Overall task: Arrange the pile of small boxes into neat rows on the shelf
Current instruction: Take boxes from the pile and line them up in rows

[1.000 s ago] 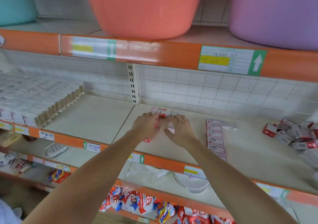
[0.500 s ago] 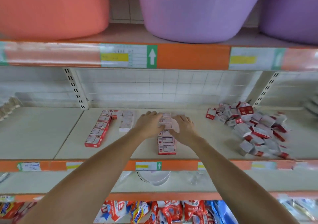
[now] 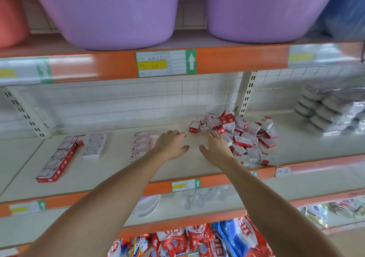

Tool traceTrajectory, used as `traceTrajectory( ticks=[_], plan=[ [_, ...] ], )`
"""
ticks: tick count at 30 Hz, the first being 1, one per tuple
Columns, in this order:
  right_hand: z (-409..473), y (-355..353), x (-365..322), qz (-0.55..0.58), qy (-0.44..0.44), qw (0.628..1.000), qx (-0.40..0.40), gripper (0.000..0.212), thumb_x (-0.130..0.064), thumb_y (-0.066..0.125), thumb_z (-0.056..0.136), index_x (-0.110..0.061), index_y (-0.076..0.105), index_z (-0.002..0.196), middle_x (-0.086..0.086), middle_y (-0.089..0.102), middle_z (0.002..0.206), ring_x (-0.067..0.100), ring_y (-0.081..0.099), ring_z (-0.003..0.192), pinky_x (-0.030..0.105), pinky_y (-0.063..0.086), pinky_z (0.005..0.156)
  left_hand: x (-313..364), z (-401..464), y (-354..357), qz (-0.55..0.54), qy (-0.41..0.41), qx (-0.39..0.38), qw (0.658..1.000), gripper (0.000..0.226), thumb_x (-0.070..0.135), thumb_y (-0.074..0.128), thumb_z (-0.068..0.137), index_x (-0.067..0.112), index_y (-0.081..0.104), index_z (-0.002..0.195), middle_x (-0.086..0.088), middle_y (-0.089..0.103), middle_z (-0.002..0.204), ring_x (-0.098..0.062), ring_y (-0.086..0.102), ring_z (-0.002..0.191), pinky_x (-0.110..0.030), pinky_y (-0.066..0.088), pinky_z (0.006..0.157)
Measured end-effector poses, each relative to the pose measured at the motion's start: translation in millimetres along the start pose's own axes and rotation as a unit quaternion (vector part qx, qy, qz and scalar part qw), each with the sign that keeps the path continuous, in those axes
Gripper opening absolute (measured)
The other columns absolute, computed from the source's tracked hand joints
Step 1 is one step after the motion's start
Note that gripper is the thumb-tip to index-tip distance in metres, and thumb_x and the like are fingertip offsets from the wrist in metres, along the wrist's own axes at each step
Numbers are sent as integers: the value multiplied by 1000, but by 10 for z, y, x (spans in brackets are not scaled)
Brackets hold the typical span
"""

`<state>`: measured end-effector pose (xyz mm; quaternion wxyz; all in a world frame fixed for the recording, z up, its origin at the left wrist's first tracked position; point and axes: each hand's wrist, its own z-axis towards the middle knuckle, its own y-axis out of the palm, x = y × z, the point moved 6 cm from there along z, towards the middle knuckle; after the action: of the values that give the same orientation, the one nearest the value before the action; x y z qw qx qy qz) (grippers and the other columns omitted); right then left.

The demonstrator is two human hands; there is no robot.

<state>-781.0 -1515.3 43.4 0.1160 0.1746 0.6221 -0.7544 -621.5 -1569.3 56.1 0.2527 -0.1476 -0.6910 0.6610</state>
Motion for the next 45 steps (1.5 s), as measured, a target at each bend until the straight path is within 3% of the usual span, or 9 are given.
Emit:
traceTrajectory(
  ticks=[4, 10, 17, 21, 27, 32, 38, 45],
  plan=[
    [-46, -225, 400, -3, 5, 1000, 23, 42, -26, 61, 89, -13, 54, 128, 6, 53, 130, 31, 49, 121, 40, 42, 99, 351, 139, 59, -7, 6, 5, 1000, 53, 49, 51, 94, 20, 48, 139, -4, 52, 140, -27, 45, 130, -40, 39, 102],
    [-64, -425, 840, 1, 23, 1000, 15, 53, -27, 60, 91, -14, 46, 141, 8, 48, 140, 30, 43, 129, 42, 40, 105, 789, 334, 142, -38, 17, 9, 999, 50, 45, 55, 93, 21, 49, 136, -3, 51, 140, -26, 45, 129, -41, 41, 102],
    [-60, -462, 1186, -13, 41, 999, -3, 57, -33, 62, 90, -16, 46, 141, 7, 46, 141, 31, 39, 133, 44, 37, 109, 1195, 535, 204, -58, 36, 21, 997, 50, 42, 57, 92, 22, 49, 137, -1, 52, 139, -25, 49, 126, -42, 45, 99],
    [-41, -428, 1304, -39, 67, 997, -25, 61, -46, 59, 90, -22, 42, 143, 3, 42, 145, 28, 34, 137, 48, 29, 113, 1335, 606, 221, -52, 45, 18, 997, 55, 46, 54, 94, 23, 44, 142, -1, 49, 143, -28, 44, 131, -44, 44, 102],
    [16, -404, 1370, -32, 84, 994, -62, 60, -39, 56, 91, -25, 37, 146, 2, 35, 152, 31, 27, 140, 52, 26, 112, 1391, 685, 274, -45, 33, 0, 998, 61, 58, 51, 94, 23, 44, 142, -1, 48, 144, -31, 42, 132, -47, 44, 103],
    [76, -343, 1347, -28, 73, 995, -63, 55, -31, 54, 92, -23, 39, 144, 1, 40, 149, 30, 33, 137, 50, 33, 107, 1471, 780, 358, -30, 35, -20, 999, 54, 44, 54, 92, 22, 44, 140, 1, 48, 145, -30, 46, 128, -48, 40, 104],
    [110, -300, 1367, -34, 65, 995, -60, 57, -24, 61, 92, -21, 39, 144, 2, 44, 145, 28, 36, 134, 48, 34, 108, 1488, 833, 410, -62, 55, 6, 997, 48, 22, 65, 89, 17, 52, 135, 0, 52, 137, -25, 56, 117, -43, 51, 93],
    [125, -266, 1395, -35, 60, 997, -34, 56, -18, 62, 91, -22, 41, 142, 3, 45, 140, 28, 38, 130, 46, 35, 107, 1490, 850, 413, -93, 73, 30, 993, 49, 11, 67, 87, 17, 55, 134, -3, 54, 134, -26, 53, 118, -42, 48, 98]
  ],
)
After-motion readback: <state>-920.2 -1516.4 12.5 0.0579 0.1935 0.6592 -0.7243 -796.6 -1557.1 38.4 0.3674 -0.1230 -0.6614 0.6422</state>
